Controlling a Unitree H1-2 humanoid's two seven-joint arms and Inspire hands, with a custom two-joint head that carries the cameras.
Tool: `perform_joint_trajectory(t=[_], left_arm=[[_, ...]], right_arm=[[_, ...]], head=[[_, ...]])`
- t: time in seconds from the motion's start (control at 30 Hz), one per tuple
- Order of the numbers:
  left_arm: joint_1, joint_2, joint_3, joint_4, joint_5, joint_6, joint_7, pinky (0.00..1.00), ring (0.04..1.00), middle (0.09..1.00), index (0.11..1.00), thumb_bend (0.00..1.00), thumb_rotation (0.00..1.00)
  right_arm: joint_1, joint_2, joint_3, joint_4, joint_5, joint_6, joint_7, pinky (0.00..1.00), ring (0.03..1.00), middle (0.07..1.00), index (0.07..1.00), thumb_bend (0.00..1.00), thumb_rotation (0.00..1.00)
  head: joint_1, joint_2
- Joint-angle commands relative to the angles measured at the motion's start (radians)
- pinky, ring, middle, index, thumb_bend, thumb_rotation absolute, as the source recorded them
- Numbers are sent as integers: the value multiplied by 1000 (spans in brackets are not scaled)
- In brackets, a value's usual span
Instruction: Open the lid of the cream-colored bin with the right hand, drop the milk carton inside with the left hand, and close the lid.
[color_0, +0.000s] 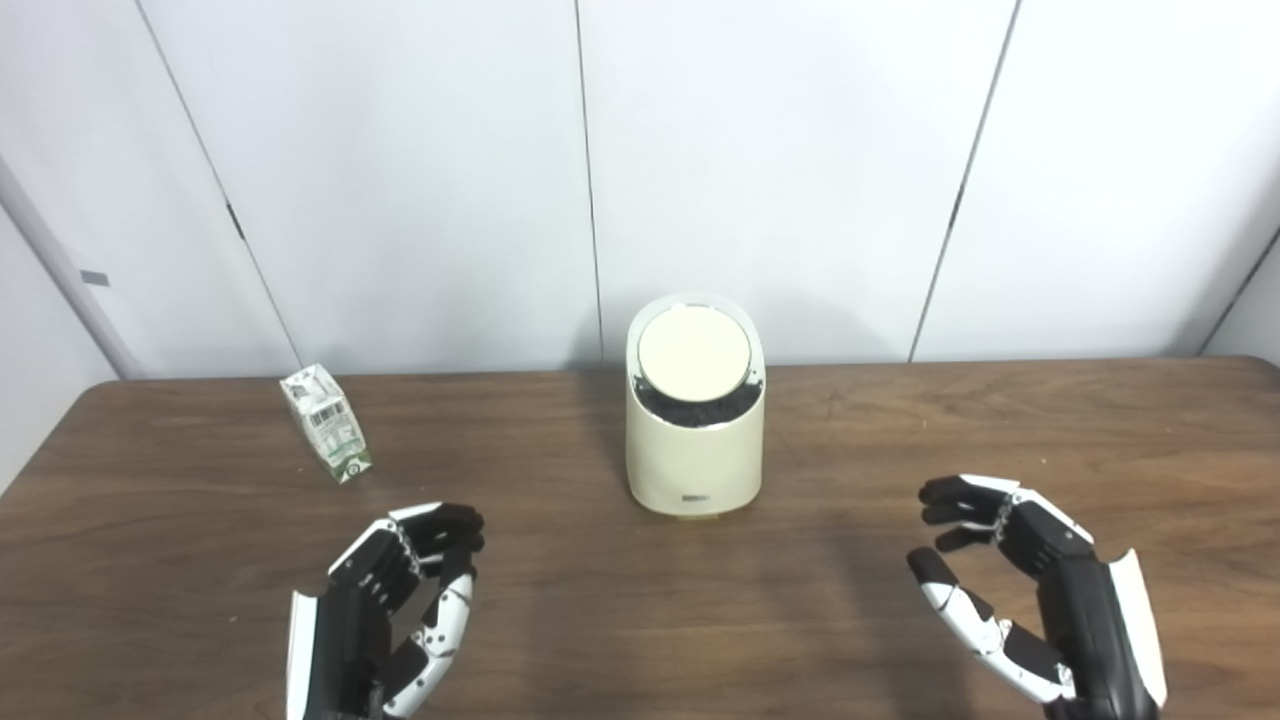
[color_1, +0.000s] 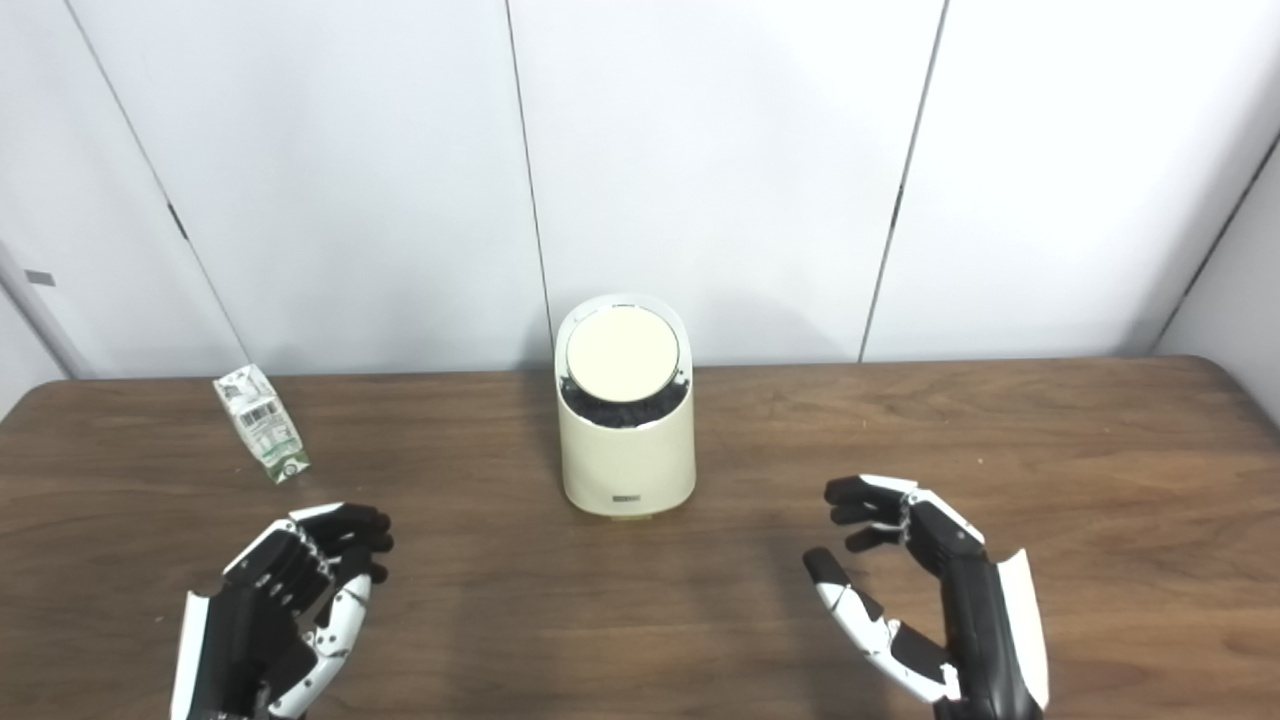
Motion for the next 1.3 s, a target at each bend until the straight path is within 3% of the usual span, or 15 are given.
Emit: perform_joint_trajectory(t=[0.0, 0.5, 0.83, 0.93, 1.0, 1.07, 1.13, 1.27], left_arm=[[74, -13, 2, -24, 11, -18, -1, 508, 603, 628, 617, 234, 68], [76, -10, 0, -27, 2, -12, -7, 518, 612, 635, 624, 234, 52], [64, -9, 4, -8, -9, -20, -7, 518, 612, 634, 624, 237, 66], [56, -13, 9, 0, -9, -19, -1, 516, 611, 633, 622, 243, 65], [52, -15, 13, 8, -12, -28, 3, 509, 605, 628, 617, 250, 69], [45, -15, 16, 23, -14, -39, 4, 506, 602, 627, 615, 247, 69], [42, -14, 19, 32, -8, -44, 3, 505, 601, 626, 614, 244, 84], [41, -8, 19, 39, -2, -50, -4, 507, 606, 629, 619, 233, 82]], right_arm=[[99, 8, 6, -31, 1, -13, 3, 502, 612, 643, 622, 236, 262], [99, 5, 6, -27, -5, -19, 1, 497, 607, 641, 622, 237, 291], [76, 6, 2, -8, -4, -44, -11, 493, 606, 638, 621, 241, 253], [36, -18, 18, -49, -82, -17, 23, 527, 651, 678, 665, 269, 372], [-5, -30, 28, -97, -167, 26, 64, 576, 707, 729, 708, 334, 526], [-93, -40, 35, -146, -217, 90, 125, 652, 794, 810, 761, 458, 675], [-183, -38, 36, -179, -238, 157, 171, 705, 847, 852, 787, 477, 713], [-362, -52, 33, -202, -308, 289, 245, 761, 856, 869, 830, 496, 816]], head=[[-1, 1], [-1, 1], [-6, -6], [-10, -8], [-10, -8], [-8, -13], [-2, -16], [1, -16]])
